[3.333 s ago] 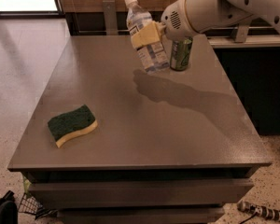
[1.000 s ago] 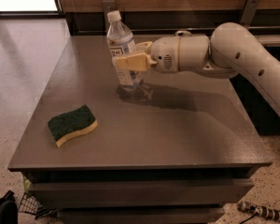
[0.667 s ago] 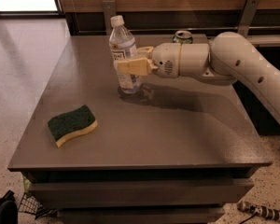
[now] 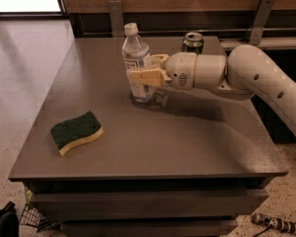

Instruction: Place blue plastic bottle upright

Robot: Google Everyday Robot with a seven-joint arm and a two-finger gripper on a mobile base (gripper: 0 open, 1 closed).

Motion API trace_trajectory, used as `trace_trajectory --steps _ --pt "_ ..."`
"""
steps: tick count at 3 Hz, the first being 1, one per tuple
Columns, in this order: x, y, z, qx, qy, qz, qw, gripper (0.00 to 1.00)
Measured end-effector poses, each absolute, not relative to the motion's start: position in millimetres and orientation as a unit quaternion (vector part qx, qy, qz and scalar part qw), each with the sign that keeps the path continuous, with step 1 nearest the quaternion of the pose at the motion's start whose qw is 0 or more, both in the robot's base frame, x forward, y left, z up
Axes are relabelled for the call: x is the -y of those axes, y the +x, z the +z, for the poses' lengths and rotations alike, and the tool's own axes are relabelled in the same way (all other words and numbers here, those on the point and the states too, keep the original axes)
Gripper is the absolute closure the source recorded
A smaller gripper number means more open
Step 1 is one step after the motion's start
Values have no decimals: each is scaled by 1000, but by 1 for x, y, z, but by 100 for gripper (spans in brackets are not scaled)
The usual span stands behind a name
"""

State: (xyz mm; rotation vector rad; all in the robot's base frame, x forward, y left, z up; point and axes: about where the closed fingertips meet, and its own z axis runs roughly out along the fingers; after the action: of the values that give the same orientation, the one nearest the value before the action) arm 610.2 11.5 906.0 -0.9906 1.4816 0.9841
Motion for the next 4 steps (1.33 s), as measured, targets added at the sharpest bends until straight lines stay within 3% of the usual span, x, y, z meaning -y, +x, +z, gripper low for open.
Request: trace_trajectory --steps 4 --pt "-8 617 888 -619 -425 393 531 100"
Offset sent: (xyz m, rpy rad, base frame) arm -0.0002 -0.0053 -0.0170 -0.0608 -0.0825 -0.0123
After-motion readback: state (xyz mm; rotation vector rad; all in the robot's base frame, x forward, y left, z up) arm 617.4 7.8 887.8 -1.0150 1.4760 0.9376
